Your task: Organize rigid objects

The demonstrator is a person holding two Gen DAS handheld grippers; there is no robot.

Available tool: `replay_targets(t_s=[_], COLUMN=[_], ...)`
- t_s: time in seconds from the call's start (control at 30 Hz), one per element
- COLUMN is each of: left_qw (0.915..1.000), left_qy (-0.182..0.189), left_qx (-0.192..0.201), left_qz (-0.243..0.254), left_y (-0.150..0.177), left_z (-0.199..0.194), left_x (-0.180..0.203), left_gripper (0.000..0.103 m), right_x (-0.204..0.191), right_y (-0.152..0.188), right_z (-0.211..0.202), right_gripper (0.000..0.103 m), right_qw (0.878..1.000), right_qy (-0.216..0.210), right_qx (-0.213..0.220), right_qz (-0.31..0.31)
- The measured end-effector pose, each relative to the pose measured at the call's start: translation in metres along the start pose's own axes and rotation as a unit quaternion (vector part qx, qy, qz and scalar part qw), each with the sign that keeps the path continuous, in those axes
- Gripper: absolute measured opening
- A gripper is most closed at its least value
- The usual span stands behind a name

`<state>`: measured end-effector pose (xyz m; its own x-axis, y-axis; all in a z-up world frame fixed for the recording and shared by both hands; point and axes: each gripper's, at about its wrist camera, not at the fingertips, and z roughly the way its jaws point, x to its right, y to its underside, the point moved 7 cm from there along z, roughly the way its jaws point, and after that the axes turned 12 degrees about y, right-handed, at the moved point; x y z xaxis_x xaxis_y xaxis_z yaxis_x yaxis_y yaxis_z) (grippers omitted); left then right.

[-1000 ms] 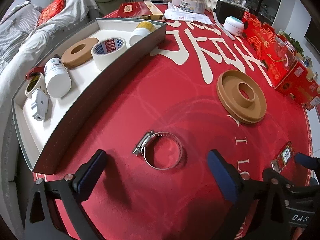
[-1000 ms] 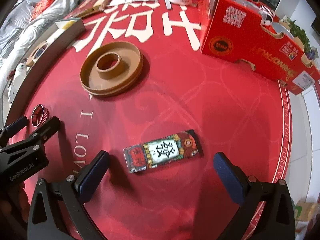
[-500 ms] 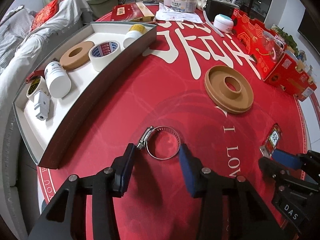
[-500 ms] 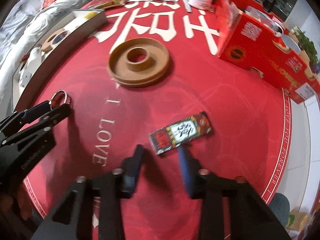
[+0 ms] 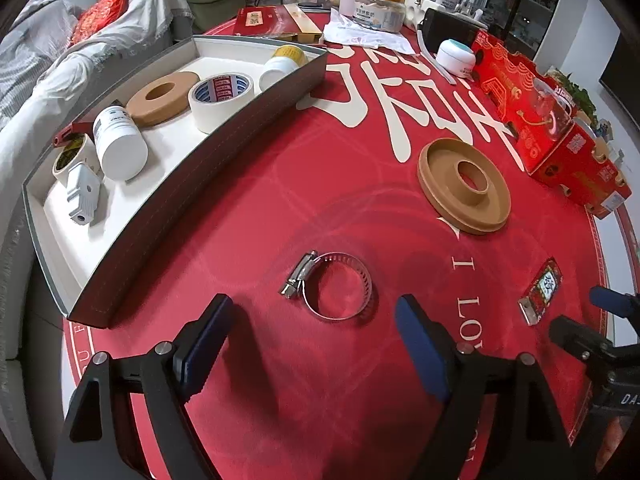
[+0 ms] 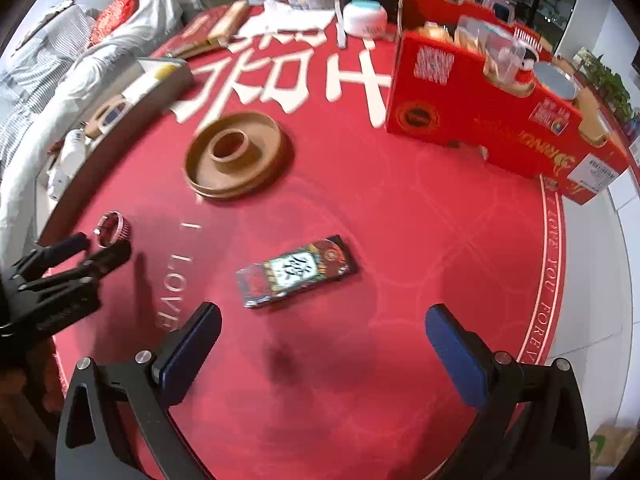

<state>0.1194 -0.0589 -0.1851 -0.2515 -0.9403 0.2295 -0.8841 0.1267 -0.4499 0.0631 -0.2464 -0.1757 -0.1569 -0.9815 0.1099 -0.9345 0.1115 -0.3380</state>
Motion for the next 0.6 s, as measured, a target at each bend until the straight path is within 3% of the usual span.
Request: replay_targets(t_s=[0.1, 0.27, 0.37, 0.6], left_qw=[0.9999, 0.9996, 0.9995, 0.9995], left_qy=[-0.01, -0.025, -0.03, -0.03], left_qx=[-0.003, -0.008, -0.007, -0.006], left_qz=[0.004, 0.01, 0.004, 0.007], left_y=[-0.001, -0.003, -0.005, -0.01], left_z=[0.003, 0.01, 0.014, 0.016], left_x=[0.001, 0.003, 0.0, 0.001], left_gripper=[0.088, 0.095, 0.103, 0.103], right_x=[-0.009, -0.027, -0.028, -0.027], right_y=[-0.005, -0.009, -0.01, -0.009], right_z=[0.005, 0.023, 0.023, 0.02], right_gripper=[0.103, 0.103, 0.103, 0.103], right_qw=[1.0, 0.996, 0.995, 0.995], right_qy=[-0.017, -0.005, -0.008, -0.008], right_qx=[0.004, -0.003, 0.0, 0.002], right_qz=[-0.021, -0.091, -0.1, -0.1])
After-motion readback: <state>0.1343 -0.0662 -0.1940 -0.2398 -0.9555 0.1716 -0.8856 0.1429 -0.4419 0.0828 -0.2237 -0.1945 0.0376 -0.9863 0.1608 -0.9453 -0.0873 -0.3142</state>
